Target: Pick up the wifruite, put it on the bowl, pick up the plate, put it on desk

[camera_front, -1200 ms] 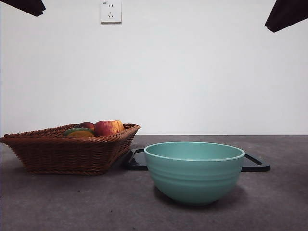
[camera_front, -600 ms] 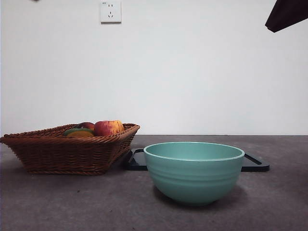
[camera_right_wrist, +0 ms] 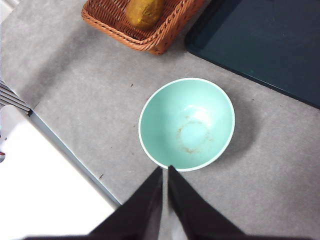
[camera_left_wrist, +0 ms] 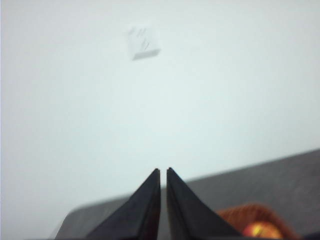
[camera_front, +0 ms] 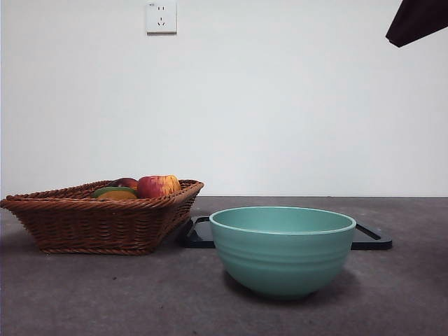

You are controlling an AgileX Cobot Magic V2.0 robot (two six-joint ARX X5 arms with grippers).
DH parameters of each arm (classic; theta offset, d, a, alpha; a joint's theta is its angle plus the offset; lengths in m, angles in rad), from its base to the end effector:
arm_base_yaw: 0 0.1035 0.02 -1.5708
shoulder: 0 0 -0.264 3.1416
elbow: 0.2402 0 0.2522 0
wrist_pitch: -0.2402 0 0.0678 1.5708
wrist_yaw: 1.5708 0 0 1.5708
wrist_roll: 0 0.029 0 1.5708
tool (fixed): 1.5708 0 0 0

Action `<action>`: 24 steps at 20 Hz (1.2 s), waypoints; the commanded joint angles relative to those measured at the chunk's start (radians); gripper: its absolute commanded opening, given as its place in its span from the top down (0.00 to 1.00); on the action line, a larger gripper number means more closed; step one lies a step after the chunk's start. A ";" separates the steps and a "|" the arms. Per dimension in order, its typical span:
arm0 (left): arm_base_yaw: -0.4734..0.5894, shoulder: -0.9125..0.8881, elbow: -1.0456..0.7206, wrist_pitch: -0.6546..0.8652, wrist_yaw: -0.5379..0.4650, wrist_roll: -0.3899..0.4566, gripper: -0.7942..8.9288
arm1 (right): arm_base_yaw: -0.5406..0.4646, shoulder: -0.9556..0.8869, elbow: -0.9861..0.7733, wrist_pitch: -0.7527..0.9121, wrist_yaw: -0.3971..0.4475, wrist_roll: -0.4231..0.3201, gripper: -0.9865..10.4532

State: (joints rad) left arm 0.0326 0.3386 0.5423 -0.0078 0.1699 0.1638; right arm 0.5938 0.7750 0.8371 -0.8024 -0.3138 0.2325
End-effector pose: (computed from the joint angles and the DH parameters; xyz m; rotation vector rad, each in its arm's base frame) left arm 0.0934 -0.0019 0.3183 0.1828 -0.2059 -0.1206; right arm 0.1132 0.0872 0.2990 0.0995 0.8529 0.7708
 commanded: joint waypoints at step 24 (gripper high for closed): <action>0.029 -0.336 -0.531 -0.179 -0.047 -0.021 0.90 | 0.007 0.006 0.015 0.010 0.000 -0.005 0.91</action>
State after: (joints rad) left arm 0.0586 0.0059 0.0322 -0.1757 0.1249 0.1543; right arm 0.5938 0.7746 0.8371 -0.8021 -0.3138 0.2325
